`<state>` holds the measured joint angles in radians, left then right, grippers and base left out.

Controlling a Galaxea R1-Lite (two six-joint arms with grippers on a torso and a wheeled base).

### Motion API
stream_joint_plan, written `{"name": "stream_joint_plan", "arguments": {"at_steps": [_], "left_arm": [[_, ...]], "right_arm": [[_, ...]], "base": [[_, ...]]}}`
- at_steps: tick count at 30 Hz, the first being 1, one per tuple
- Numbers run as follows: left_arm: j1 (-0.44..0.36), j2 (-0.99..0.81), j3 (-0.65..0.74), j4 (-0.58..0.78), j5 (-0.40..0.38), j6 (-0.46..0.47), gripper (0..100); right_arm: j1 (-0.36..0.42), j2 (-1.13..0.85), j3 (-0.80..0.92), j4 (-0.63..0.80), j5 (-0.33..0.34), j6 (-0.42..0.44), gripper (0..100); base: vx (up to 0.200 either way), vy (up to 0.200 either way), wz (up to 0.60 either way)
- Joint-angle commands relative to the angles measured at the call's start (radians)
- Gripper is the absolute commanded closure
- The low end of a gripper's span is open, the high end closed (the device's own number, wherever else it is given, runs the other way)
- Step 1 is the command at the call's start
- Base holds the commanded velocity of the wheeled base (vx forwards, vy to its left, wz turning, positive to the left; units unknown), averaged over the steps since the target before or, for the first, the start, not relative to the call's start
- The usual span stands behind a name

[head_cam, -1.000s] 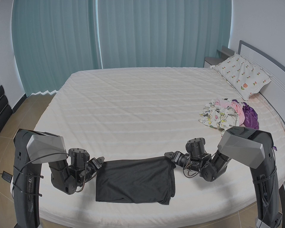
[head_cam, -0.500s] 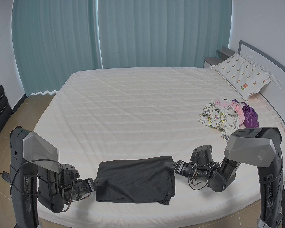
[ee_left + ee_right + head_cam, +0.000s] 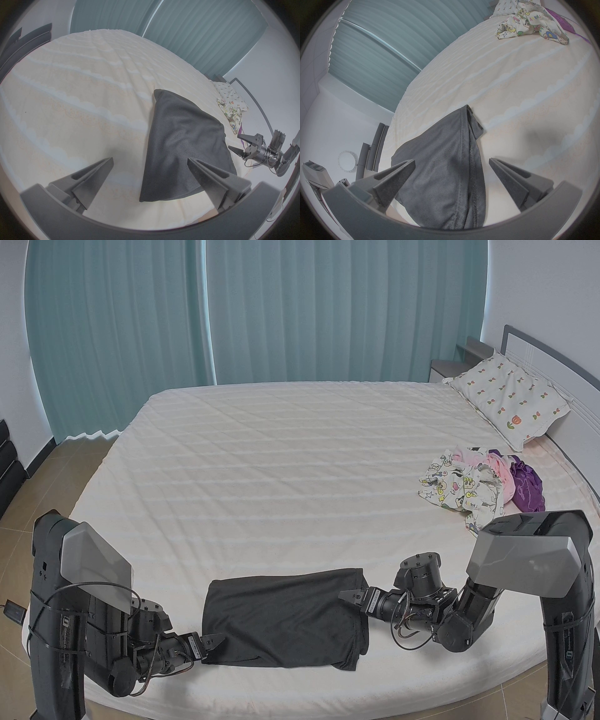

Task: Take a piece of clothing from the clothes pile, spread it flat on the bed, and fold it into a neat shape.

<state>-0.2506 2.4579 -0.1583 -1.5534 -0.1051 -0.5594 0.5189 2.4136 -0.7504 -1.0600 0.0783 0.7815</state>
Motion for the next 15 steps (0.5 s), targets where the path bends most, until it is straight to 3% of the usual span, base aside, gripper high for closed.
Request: {"name": "stream_joint_plan", "arguments": {"at_steps": [1, 3, 15], "left_arm": [[-0.009, 0.006, -0.001, -0.017, 0.001, -0.007, 0], [-0.013, 0.006, -0.004, -0.017, 0.004, -0.007, 0], [-0.075, 0.006, -0.069, -0.017, 0.059, -0.042, 0]], "right_arm": [[0.009, 0.005, -0.001, -0.002, -0.002, 0.001, 0], [0.009, 0.005, -0.001, -0.002, -0.002, 0.001, 0], [0.018, 0.015, -0.010, -0.003, -0.002, 0.002, 0]], "base": [[-0.200, 0.000, 0.00], [-0.200, 0.000, 0.00], [0.000, 0.000, 0.00]]}}
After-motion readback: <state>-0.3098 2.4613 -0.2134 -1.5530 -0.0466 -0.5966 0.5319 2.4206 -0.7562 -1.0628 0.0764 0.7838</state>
